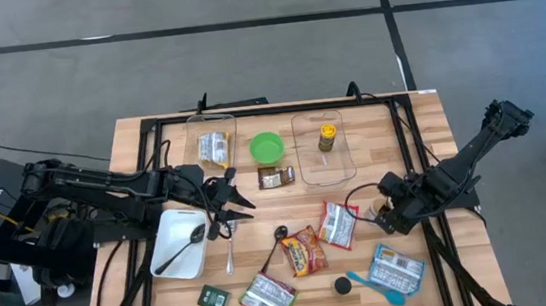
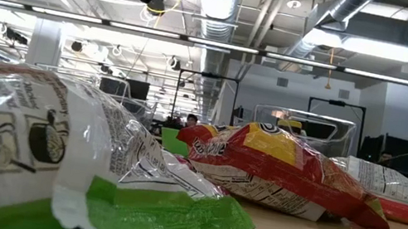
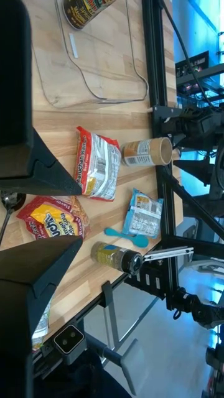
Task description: Pick & Place Food Item
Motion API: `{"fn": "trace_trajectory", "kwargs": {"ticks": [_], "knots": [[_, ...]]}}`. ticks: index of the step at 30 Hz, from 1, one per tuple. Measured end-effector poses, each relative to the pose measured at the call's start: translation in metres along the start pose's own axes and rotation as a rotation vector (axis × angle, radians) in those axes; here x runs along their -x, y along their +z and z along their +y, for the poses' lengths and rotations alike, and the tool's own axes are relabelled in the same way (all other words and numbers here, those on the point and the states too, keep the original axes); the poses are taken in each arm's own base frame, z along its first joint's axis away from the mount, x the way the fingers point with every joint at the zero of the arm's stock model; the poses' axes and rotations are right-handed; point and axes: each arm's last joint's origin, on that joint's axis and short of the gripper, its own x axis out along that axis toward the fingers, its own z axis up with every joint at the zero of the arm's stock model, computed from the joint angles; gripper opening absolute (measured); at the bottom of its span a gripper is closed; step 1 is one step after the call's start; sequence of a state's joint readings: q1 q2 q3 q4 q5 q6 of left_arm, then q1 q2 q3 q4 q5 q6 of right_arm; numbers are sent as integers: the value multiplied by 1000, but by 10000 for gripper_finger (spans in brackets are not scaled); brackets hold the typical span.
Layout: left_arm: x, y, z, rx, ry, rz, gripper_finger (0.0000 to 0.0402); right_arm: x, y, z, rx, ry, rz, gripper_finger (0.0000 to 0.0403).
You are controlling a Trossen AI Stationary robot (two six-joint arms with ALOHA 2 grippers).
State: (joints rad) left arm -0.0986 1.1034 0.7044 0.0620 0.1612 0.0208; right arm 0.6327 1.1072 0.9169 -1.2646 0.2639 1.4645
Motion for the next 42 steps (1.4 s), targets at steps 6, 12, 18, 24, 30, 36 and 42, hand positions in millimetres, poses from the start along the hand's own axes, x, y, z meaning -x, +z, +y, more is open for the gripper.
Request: {"fn": "trace_trajectory", "kwargs": {"ticks": [6,12,18,24,30,36,42], "knots": [[0,0,0,0,0,0,108,0,0,-4,6,-36,1,261],[0,0,0,0,0,0,108,0,0,-4,-17,-43,-4,261],[0,0,0,0,0,0,108,0,0,-4,46,-43,4,261],[0,1,0,-2,0,-10,108,0,0,-4,57,-37,4,261],[0,1,0,-2,0,-10,108,0,0,-3,59,-31,5,261],[0,1,0,-2,0,-10,108,0,0,-3,59,-31,8,260],[0,1,0,-2,0,-10,108,0,0,-3,59,-31,8,260]]}}
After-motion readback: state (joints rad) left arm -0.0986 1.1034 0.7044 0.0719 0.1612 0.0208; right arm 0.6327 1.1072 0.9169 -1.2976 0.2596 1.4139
